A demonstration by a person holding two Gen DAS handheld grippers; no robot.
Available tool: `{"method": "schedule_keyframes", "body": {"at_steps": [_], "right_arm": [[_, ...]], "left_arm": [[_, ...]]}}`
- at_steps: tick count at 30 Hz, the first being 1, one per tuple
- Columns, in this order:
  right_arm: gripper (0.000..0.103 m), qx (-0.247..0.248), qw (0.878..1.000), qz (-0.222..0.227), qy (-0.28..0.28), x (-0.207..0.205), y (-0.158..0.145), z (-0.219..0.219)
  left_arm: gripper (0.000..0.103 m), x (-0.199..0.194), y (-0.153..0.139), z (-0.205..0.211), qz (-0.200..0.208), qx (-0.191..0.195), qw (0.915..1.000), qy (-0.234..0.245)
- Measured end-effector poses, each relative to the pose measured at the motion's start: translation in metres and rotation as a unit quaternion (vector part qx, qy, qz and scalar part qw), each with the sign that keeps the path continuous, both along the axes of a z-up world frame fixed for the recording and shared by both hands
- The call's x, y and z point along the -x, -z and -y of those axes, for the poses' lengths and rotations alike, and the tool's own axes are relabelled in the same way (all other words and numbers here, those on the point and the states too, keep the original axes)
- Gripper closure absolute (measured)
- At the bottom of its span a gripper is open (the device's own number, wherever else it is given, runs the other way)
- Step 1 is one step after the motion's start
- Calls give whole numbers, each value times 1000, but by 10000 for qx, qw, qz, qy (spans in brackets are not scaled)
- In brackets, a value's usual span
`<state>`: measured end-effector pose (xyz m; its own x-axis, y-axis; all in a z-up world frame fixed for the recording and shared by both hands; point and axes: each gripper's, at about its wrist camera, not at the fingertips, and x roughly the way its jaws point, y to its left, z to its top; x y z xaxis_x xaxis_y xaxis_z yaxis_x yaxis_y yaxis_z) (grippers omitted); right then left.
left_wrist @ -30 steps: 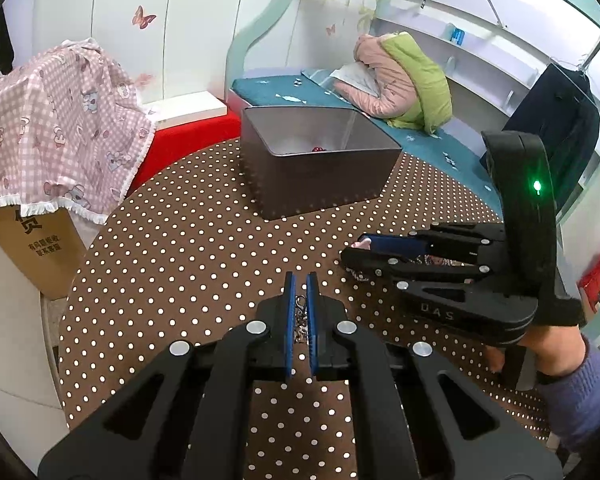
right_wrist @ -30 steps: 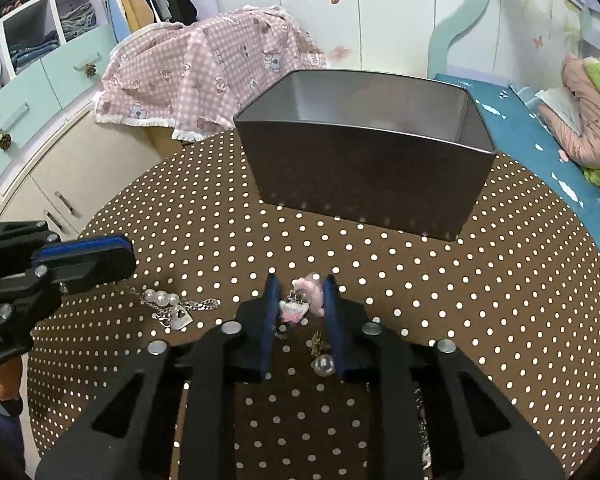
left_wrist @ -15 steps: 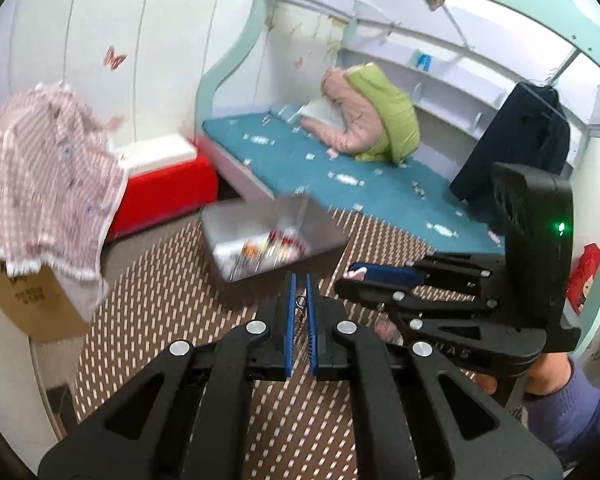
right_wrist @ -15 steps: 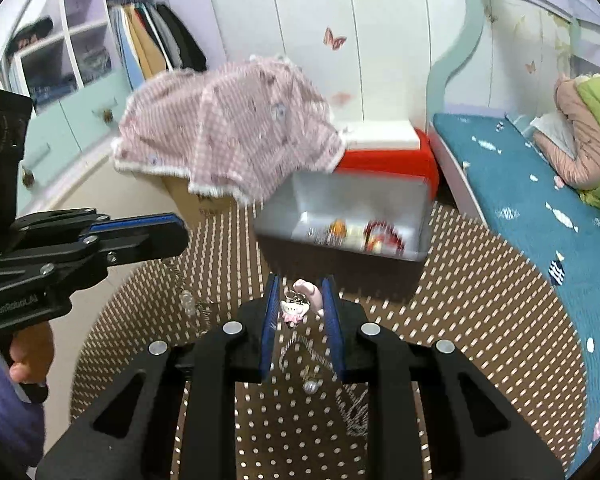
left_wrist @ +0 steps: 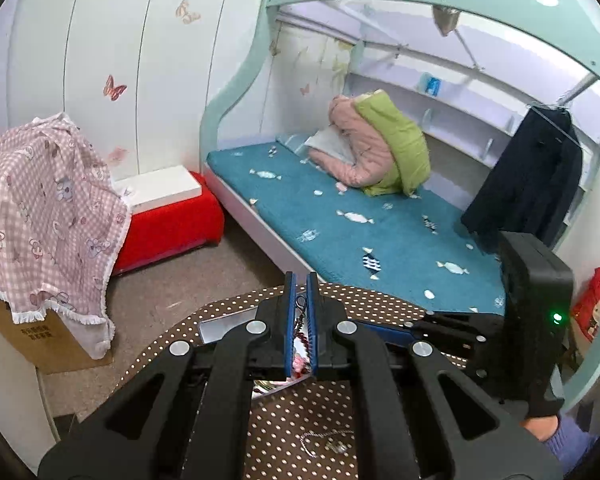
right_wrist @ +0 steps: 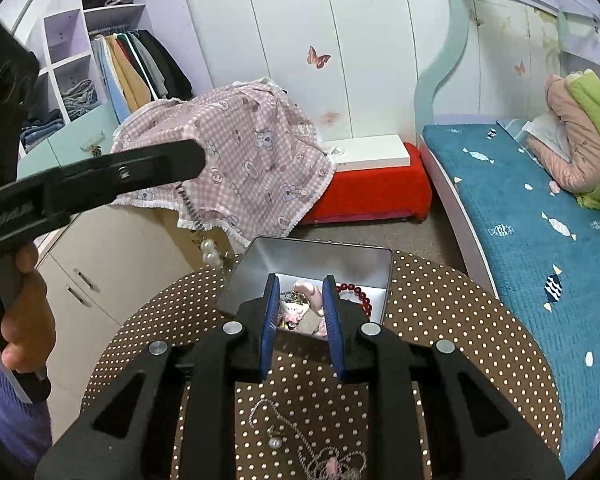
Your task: Organize jewelry
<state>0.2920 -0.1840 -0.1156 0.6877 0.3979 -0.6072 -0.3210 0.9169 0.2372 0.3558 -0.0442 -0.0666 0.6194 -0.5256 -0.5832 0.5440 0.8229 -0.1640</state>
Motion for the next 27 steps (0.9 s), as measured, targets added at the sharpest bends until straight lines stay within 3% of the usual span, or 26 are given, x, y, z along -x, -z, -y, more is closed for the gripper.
{"method": "schedule_keyframes", "body": {"at_steps": [6,10,20,22,24,26,27], "right_arm": [[82,11,9997,-258,-38,-21,17,-5],[82,54,9990,-434,-60,-32,29,-12],[82,82,9979,-644,-75,-46,46,-20],[80,52,9980,-622,-70,-45,45,-20],[75,-2,9983,-583,-99,-42,41,-19],[67,29,9985,-534,-70,-39,37,-17],[65,31,9987,-502,-72,-37,34,-16]], "left_arm": [[98,-39,53,6,-661,-226,9972,-266],[97,-45,82,7,-884,-341,9950,-327],[97,-45,102,9,-910,-597,9930,-458],[90,-42,102,8,-867,-643,9930,-486],[68,-38,98,7,-791,-636,9933,-561],[61,-31,90,1,-671,-562,9941,-638],[51,-27,85,-2,-626,-506,9946,-649]]}}
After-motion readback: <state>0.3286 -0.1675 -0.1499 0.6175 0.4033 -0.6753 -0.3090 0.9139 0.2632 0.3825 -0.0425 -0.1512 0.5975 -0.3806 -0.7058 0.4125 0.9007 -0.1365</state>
